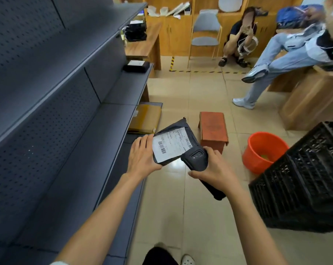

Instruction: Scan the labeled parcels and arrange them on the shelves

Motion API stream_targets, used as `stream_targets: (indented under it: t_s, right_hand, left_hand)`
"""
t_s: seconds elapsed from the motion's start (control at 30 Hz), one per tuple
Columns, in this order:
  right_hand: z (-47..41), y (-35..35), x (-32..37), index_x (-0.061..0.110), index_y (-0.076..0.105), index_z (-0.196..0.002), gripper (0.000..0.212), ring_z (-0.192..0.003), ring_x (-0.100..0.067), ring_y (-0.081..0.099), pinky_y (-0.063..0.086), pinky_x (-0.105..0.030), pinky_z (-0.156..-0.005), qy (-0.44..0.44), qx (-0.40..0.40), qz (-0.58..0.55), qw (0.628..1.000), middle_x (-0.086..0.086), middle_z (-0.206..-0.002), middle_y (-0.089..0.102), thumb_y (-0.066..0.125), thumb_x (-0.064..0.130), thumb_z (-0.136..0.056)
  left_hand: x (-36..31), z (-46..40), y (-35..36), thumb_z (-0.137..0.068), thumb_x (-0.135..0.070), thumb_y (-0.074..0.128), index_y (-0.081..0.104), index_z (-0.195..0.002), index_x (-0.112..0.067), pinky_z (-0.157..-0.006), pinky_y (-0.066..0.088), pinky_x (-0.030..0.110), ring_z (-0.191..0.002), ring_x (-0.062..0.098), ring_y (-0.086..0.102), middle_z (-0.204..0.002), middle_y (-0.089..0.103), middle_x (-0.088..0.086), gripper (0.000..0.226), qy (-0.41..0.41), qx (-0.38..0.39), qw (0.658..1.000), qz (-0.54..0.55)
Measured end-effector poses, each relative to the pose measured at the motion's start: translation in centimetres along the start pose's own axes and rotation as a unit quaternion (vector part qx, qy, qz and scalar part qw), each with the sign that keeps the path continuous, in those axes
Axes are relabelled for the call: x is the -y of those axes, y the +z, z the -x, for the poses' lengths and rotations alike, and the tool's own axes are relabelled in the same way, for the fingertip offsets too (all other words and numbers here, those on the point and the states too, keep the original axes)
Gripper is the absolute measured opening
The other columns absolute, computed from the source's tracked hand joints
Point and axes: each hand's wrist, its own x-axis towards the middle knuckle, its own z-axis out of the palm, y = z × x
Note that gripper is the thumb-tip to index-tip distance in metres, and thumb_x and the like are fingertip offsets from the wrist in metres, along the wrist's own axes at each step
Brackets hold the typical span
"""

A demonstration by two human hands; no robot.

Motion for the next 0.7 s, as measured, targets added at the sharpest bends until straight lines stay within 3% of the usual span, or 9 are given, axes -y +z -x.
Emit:
stream_targets:
  t_s: [0.23,0.4,0.7]
  right_hand:
    - [-17.5,-1.9,1.0,0.031,0.038,-0.141,0.091,-0.104,-0.022,0.060,0.052,-0.044,-0.090,-0.012,0.021,0.006,1.000,0.006,-0.120,0.050,0.077,0.059,-0.063]
    - [-32.1,-4.1,4.3,0.032,0.036,-0.144,0.089,-0.103,-0.020,0.061,0.049,-0.034,-0.079,-0.024,0.018,0.039,0.999,0.008,-0.125,0.051,0.076,0.059,-0.069]
    - [-54.8,-8.7,7.6,0.032,0.038,-0.140,0.084,-0.108,-0.022,0.060,0.045,-0.036,-0.081,0.012,0.020,0.010,1.000,0.007,-0.125,0.052,0.076,0.057,-0.070]
  left_hand:
    - [5.1,-15.9,5.2,-0.050,-0.060,0.083,0.033,-0.140,-0.013,-0.106,0.036,0.039,-0.125,0.025,0.038,-0.135,0.044,0.005,0.113,-0.029,0.011,0.999,-0.014]
    - [9.4,-29.6,7.9,-0.051,-0.054,0.084,0.034,-0.140,-0.013,-0.103,0.041,0.039,-0.124,0.025,0.037,-0.134,0.045,0.005,0.110,-0.024,0.020,1.000,0.001]
    - [14.9,-52.7,12.3,-0.052,-0.056,0.079,0.036,-0.138,-0.011,-0.102,0.037,0.036,-0.118,0.023,0.037,-0.131,0.046,0.005,0.106,-0.026,0.038,0.999,0.010]
